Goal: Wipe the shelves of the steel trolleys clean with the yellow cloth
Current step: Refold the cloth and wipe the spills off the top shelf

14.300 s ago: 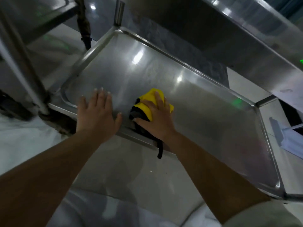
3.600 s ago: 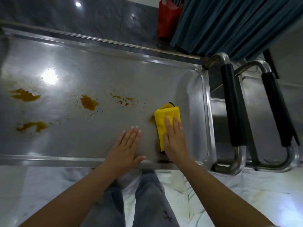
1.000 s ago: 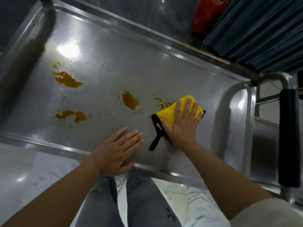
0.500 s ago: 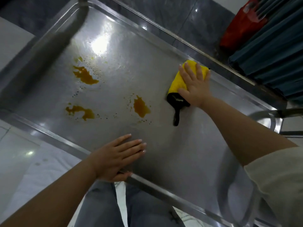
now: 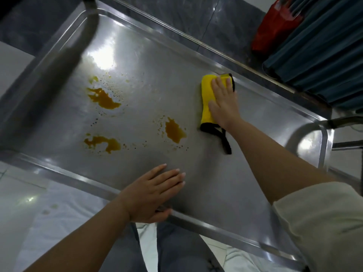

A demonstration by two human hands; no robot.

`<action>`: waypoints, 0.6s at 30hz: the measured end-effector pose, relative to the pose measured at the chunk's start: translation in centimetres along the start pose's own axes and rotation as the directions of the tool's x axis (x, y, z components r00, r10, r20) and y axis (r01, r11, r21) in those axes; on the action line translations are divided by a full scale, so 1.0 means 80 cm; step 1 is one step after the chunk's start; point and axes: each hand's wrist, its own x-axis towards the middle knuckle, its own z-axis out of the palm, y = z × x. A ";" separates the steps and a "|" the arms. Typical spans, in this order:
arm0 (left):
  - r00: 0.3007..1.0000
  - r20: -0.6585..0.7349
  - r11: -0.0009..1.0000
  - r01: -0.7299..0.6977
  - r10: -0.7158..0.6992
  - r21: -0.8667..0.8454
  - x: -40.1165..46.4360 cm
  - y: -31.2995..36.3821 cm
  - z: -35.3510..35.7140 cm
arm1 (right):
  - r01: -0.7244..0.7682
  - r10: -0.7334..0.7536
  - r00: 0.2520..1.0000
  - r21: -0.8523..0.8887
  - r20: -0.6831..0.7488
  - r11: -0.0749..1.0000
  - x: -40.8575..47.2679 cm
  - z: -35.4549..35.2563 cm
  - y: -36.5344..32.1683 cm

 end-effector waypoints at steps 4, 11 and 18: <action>1.000 0.012 1.000 -0.011 0.011 0.005 0.003 0.000 -0.001 | 0.189 -0.189 0.982 0.133 -0.012 0.973 -0.047 0.009 -0.015; 0.995 -0.097 0.999 -0.005 0.008 0.036 -0.002 0.001 -0.004 | 0.111 -0.096 0.993 0.295 -0.067 0.949 -0.145 0.051 -0.064; 0.944 -0.283 0.985 0.159 -0.172 -0.071 -0.057 -0.049 -0.030 | -0.142 0.222 0.969 0.488 -0.111 0.861 -0.220 0.089 -0.117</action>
